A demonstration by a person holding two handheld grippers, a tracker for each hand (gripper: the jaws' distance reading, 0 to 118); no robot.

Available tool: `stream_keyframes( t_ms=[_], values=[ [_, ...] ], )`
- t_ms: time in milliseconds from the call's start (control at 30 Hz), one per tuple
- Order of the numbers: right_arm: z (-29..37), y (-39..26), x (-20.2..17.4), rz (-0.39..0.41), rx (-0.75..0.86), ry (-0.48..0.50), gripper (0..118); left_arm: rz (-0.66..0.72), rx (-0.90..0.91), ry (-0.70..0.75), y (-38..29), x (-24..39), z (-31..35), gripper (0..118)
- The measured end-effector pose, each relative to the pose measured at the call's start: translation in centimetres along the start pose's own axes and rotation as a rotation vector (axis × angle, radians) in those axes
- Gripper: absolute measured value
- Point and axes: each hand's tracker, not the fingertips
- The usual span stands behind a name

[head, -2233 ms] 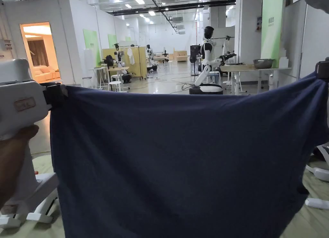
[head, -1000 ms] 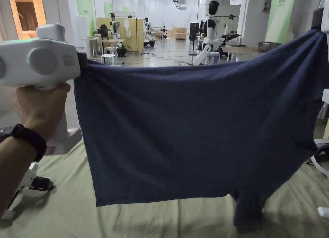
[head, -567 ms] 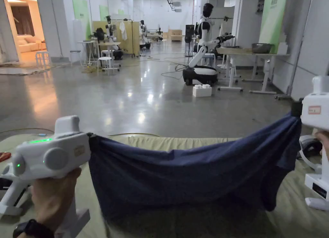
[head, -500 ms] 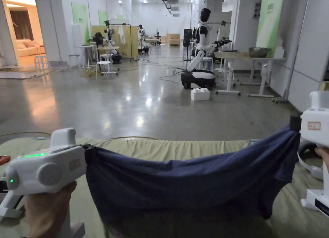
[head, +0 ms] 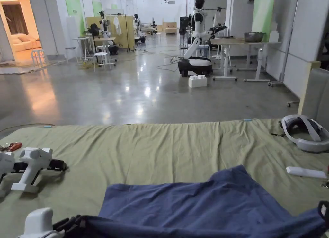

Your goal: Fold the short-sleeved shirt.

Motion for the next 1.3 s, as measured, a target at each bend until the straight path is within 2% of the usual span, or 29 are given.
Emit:
stream_keyframes(
  t_ms=[67,267,467,833,867,900,933,967,1033,1067,1100,1233,1267,1300],
  values=[
    [1.2,-3.1,0.4,-0.007,-0.048,-0.005,3,0.005,-0.025,0.001,-2.4,-0.2,0.9,7],
    [2.7,-10.0,2.0,-0.092,-0.191,-0.057,3,0.058,-0.1,0.024,-7.3,-2.2,2.3,7],
    [2.4,-13.2,2.6,-0.019,-0.288,-0.082,3,0.061,-0.285,0.048,-10.9,-4.9,1.3,7],
    [2.3,-12.7,3.6,-0.002,-0.255,-0.105,3,-0.024,-0.228,0.014,-9.9,-4.2,2.1,9],
    [2.1,-12.8,3.6,0.002,-0.26,-0.105,4,-0.031,-0.239,0.018,-10.3,-4.4,1.7,20],
    [1.8,-13.0,3.7,0.01,-0.268,-0.102,4,-0.037,-0.26,0.022,-10.6,-4.4,1.5,59],
    [1.6,-13.2,3.7,0.028,-0.283,-0.107,10,-0.041,-0.282,0.037,-10.8,-4.4,1.4,90],
    [1.3,-13.6,3.7,0.051,-0.301,-0.115,25,-0.042,-0.306,0.067,-11.3,-4.7,1.3,99],
    [1.0,-14.2,3.6,0.065,-0.316,-0.131,67,-0.023,-0.303,0.066,-11.9,-4.9,1.8,99],
    [1.0,-14.5,3.8,0.065,-0.316,-0.131,81,-0.009,-0.282,0.094,-11.9,-5.0,2.4,100],
    [1.2,-14.6,4.0,0.068,-0.32,-0.135,85,0.001,-0.269,0.115,-11.8,-5.1,3.1,100],
    [3.7,-14.3,3.6,0.053,-0.248,-0.185,86,-0.068,-0.076,0.137,-9.7,-3.7,7.0,104],
    [4.6,-14.0,3.2,0.045,-0.192,-0.173,86,-0.081,-0.015,0.132,-8.4,-2.3,8.8,108],
    [6.0,-13.2,2.4,0.023,-0.13,-0.122,86,-0.088,0.049,0.126,-7.6,-1.3,10.0,118]
  ],
)
